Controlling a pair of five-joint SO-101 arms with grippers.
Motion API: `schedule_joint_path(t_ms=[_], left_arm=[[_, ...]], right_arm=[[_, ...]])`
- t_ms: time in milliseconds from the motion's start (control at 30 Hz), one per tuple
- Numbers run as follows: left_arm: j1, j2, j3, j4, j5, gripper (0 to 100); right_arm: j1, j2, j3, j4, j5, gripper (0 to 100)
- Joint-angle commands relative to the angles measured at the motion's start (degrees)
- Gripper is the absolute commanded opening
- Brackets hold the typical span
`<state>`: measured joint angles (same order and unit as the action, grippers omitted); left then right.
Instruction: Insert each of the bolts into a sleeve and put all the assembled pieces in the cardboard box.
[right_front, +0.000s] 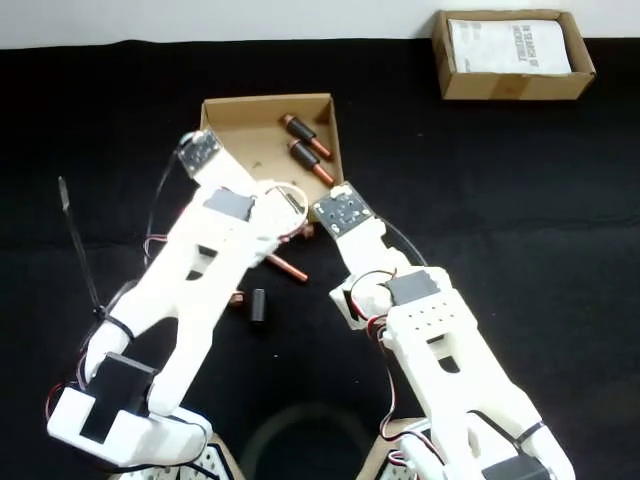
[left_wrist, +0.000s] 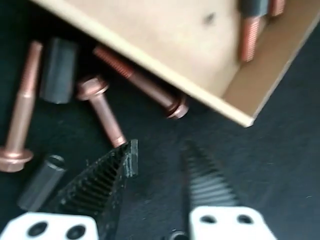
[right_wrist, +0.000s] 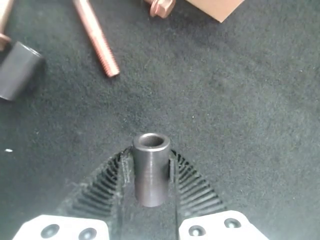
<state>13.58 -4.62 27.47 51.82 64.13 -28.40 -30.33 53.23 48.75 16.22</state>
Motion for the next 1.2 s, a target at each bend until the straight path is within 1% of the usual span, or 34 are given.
schedule_joint_path(t_ms=[0,133,200,400,533,833,967,1167], left_arm=[[0.84,-2.42,1.27,0.09,0.35,32],[-0.75,-2.33,2.95,-0.35,0.44,31],[-2.24,-2.24,4.18,-2.81,0.44,29],[-6.02,-2.33,9.45,-12.75,0.09,18],[-6.46,-2.33,10.77,-15.47,0.0,12],[-6.37,-2.24,10.95,-15.47,-0.09,11],[-6.29,-2.24,12.53,-15.65,-4.57,11],[-6.46,-2.24,14.2,-15.91,-5.27,11]], right_arm=[[0.4,-1.71,-0.22,-0.75,0.0,0.7],[0.48,-1.71,-0.22,-0.75,0.0,0.7],[0.48,-1.71,-0.13,-0.75,0.0,0.7],[0.66,-1.71,0.22,-3.3,0.0,0.7],[0.66,-1.71,0.22,-3.38,0.0,0.7],[0.66,-1.63,-0.13,-3.47,0.0,0.7],[0.66,-1.63,-0.13,-3.47,0.0,0.7],[0.66,-0.04,-0.48,-3.47,0.0,0.7]])
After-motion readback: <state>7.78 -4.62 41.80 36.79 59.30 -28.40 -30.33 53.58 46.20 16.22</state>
